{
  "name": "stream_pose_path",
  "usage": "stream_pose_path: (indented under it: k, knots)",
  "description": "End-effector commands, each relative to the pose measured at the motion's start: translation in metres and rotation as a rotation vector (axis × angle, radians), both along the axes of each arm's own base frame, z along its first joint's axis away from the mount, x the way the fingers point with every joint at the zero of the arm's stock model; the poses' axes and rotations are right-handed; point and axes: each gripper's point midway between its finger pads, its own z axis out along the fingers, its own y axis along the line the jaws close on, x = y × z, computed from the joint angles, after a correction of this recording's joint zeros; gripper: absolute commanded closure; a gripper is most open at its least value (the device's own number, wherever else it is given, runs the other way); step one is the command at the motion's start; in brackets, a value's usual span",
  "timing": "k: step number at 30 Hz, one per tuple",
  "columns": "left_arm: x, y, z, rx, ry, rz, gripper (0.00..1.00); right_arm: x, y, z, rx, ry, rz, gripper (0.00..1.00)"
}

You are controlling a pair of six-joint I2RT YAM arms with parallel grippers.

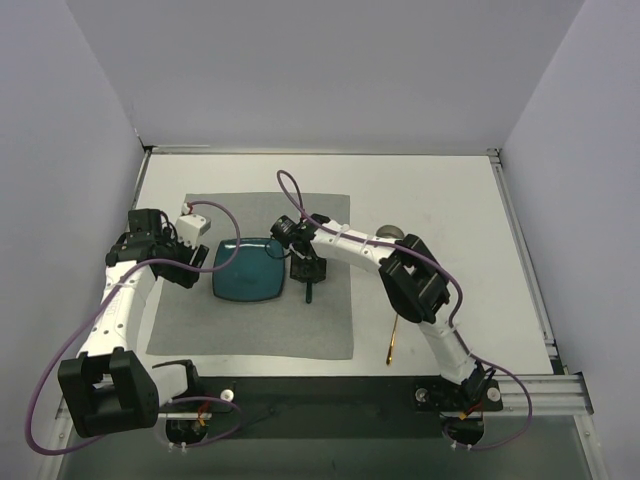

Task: Set the dinner table for one person

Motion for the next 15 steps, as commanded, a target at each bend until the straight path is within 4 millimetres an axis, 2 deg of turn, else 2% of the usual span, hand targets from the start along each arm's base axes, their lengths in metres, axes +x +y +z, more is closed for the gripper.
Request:
stream_pose_path:
  k: [1,4,5,6,7,8,9,10,11,12,13,14,15]
  knots:
    - [0.007,0.0,0.007,0.007,-0.037,-0.009,0.29,0.004,-0.006,0.032,0.025,-0.037,-0.049,0.61]
    - [0.01,-0.001,0.016,-0.002,-0.045,-0.006,0.3,0.011,-0.004,0.06,0.075,-0.085,-0.068,0.61]
    - [0.017,-0.002,0.027,-0.003,-0.072,-0.008,0.29,0.013,-0.004,0.08,0.109,-0.118,-0.073,0.61]
    - [0.02,-0.005,0.035,-0.015,-0.087,0.002,0.29,0.014,-0.006,0.091,0.124,-0.137,-0.072,0.6]
    - [0.023,-0.008,0.041,-0.031,-0.096,0.004,0.29,0.017,-0.011,0.105,0.129,-0.174,-0.079,0.6]
    - [0.029,-0.018,0.052,-0.046,-0.119,-0.014,0.3,0.016,-0.02,0.128,0.158,-0.213,-0.085,0.59]
    - [0.038,-0.026,0.072,-0.08,-0.163,0.007,0.3,0.015,-0.027,0.139,0.172,-0.231,-0.092,0.59]
    - [0.043,-0.04,0.082,-0.11,-0.179,-0.01,0.3,0.02,-0.041,0.149,0.181,-0.248,-0.118,0.59]
    - [0.044,-0.069,0.091,-0.138,-0.187,-0.079,0.3,0.017,-0.055,0.167,0.201,-0.276,-0.115,0.59]
    - [0.046,-0.091,0.106,-0.176,-0.211,-0.109,0.3,0.018,-0.067,0.175,0.205,-0.29,-0.123,0.59]
    - [0.045,-0.107,0.111,-0.19,-0.212,-0.146,0.3,0.02,-0.089,0.198,0.234,-0.334,-0.153,0.59]
    - [0.033,-0.146,0.114,-0.207,-0.204,-0.263,0.3,0.016,-0.109,0.194,0.21,-0.328,-0.171,0.59]
    - [0.03,-0.166,0.126,-0.217,-0.219,-0.312,0.3,0.015,-0.124,0.199,0.214,-0.339,-0.191,0.59]
